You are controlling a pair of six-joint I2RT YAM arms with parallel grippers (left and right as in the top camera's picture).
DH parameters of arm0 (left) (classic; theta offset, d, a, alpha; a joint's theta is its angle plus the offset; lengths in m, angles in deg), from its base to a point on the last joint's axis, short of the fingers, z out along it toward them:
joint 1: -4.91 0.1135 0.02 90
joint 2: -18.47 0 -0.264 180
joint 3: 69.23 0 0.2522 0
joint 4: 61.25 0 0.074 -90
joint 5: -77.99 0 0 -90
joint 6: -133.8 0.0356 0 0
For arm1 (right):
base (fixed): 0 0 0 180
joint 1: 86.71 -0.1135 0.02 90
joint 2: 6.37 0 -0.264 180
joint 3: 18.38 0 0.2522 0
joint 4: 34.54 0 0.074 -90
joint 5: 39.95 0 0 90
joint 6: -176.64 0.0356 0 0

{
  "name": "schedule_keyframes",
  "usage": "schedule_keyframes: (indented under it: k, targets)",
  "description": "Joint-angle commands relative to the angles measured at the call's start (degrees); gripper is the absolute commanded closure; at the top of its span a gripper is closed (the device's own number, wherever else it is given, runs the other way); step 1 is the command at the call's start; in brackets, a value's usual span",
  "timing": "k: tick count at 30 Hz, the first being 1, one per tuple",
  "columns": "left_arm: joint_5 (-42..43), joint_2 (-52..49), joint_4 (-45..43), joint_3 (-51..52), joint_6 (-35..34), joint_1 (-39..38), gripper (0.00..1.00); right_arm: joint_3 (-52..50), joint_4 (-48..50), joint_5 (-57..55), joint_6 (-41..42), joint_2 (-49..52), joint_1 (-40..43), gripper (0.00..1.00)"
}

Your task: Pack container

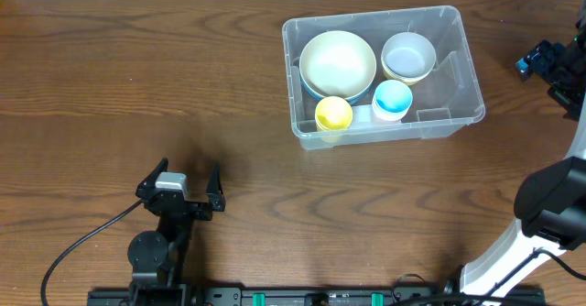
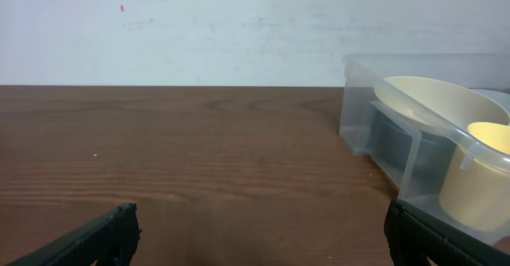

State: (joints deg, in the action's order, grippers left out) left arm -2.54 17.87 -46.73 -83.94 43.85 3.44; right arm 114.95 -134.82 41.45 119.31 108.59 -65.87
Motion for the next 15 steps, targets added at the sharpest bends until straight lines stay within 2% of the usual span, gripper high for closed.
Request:
schedule_keyframes:
  k: [1, 15]
  targets:
    - [0.4, -0.3, 2.4, 0.7, 0.8, 0.4, 0.02, -0.1, 0.0, -0.4, 0.7, -0.3, 0.2, 0.01]
    - [0.4, -1.6, 2.4, 0.7, 0.8, 0.4, 0.02, -0.1, 0.0, -0.4, 0.7, -0.3, 0.2, 0.01]
